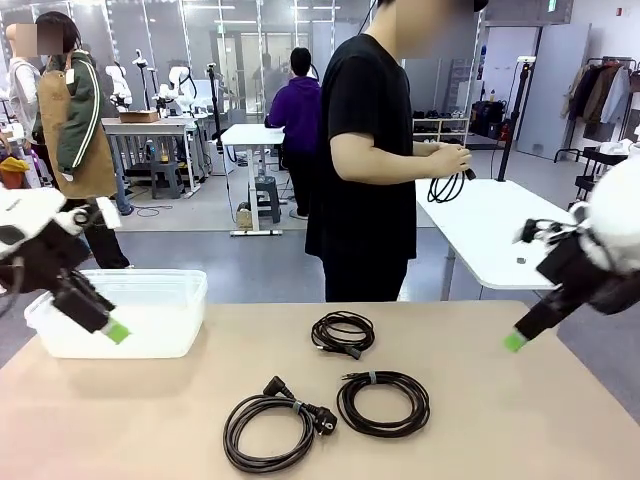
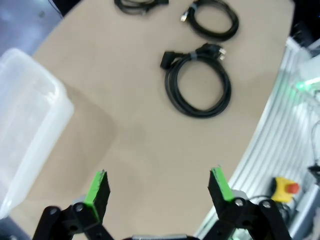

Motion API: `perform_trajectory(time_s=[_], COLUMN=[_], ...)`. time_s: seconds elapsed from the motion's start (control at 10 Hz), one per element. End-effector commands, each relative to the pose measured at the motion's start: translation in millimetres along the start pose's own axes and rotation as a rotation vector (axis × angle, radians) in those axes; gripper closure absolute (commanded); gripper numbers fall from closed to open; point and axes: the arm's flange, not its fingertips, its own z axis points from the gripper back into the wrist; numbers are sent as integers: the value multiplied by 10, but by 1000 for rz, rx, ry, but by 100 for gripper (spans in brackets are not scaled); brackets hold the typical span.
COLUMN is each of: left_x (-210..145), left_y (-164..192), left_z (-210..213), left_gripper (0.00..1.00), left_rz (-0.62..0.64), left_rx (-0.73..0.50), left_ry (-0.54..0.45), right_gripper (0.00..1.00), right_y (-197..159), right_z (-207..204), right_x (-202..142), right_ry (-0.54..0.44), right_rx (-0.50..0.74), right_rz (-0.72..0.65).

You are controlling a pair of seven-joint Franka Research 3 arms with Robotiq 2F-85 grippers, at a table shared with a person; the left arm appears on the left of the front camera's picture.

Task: Organize and store the cables.
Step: Place the Power Cable into the Organizing box.

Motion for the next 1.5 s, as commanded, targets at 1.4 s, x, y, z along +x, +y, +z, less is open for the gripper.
perform_trajectory(time_s=[1.4], left_x=[1372], left_y=[-1023], left_z=[-1438], left_gripper=[0], left_rz=[-81], left_rx=[125], left_ry=[204], right_gripper=[0], right_y=[-880], right_z=[624], right_x=[-1985], right_ry=[-289], right_rx=[230], right_rz=[239])
